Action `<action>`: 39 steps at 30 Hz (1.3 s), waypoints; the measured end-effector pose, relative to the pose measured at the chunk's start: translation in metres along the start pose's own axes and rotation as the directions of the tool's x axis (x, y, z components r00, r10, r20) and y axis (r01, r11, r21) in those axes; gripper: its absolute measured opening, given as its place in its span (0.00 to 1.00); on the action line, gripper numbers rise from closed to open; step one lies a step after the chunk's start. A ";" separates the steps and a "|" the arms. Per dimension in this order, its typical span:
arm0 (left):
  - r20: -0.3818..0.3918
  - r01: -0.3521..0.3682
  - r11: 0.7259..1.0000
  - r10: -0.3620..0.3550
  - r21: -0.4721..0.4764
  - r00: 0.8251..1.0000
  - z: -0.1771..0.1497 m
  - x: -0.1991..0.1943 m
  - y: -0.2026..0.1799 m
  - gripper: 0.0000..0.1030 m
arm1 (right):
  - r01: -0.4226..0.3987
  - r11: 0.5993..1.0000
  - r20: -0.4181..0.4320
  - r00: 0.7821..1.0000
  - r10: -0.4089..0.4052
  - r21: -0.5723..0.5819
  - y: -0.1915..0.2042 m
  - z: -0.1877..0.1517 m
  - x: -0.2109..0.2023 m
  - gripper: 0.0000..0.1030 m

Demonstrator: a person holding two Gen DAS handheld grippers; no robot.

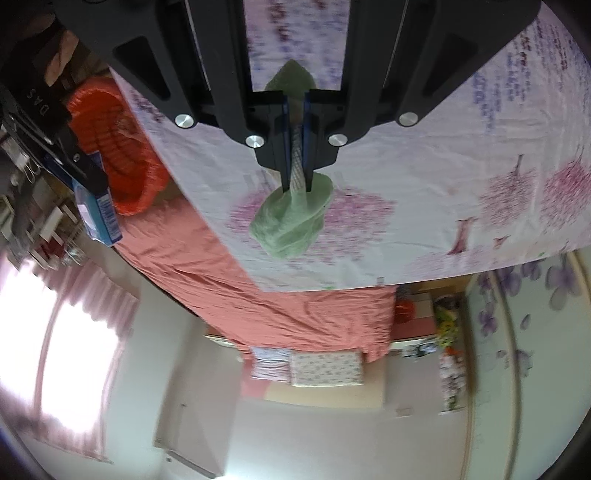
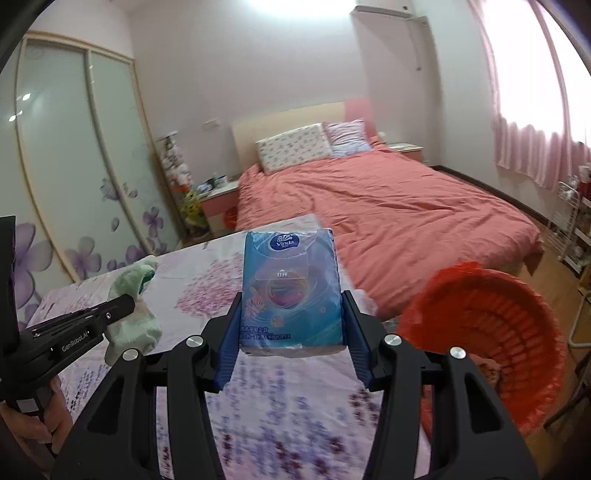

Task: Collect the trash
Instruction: 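Carry the sock in the left tool while the right tool carries the tissue pack to the basket, then open both tools over the red basket to drop the sock and tissue pack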

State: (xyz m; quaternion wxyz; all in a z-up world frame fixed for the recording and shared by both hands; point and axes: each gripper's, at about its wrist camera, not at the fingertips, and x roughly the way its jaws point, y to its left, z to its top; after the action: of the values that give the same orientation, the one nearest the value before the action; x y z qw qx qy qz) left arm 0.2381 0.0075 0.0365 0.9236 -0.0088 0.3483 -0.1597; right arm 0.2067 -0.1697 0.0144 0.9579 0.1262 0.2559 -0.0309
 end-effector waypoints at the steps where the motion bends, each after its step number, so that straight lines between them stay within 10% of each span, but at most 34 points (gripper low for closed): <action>1: -0.002 0.014 1.000 -0.014 0.009 1.000 0.000 0.001 -0.007 0.06 | 0.011 1.000 0.007 1.000 -0.011 0.007 -0.005 0.000 -0.003 0.50; 35: -0.167 0.352 0.917 -0.323 0.186 0.932 -0.027 0.078 -0.225 0.08 | 0.144 0.941 0.008 0.988 -0.154 0.306 -0.165 -0.012 -0.020 0.53; 39: -0.205 0.342 0.927 -0.309 0.151 0.929 -0.032 0.099 -0.227 0.42 | 0.144 0.927 -0.009 0.989 -0.150 0.345 -0.178 -0.014 -0.018 0.59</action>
State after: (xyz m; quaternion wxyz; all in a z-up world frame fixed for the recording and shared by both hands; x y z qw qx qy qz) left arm 0.2217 -0.2341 -0.0225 0.8462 0.0330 0.4065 -0.3430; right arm 0.1623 -0.3384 -0.0289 0.9181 0.2723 0.2470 -0.1479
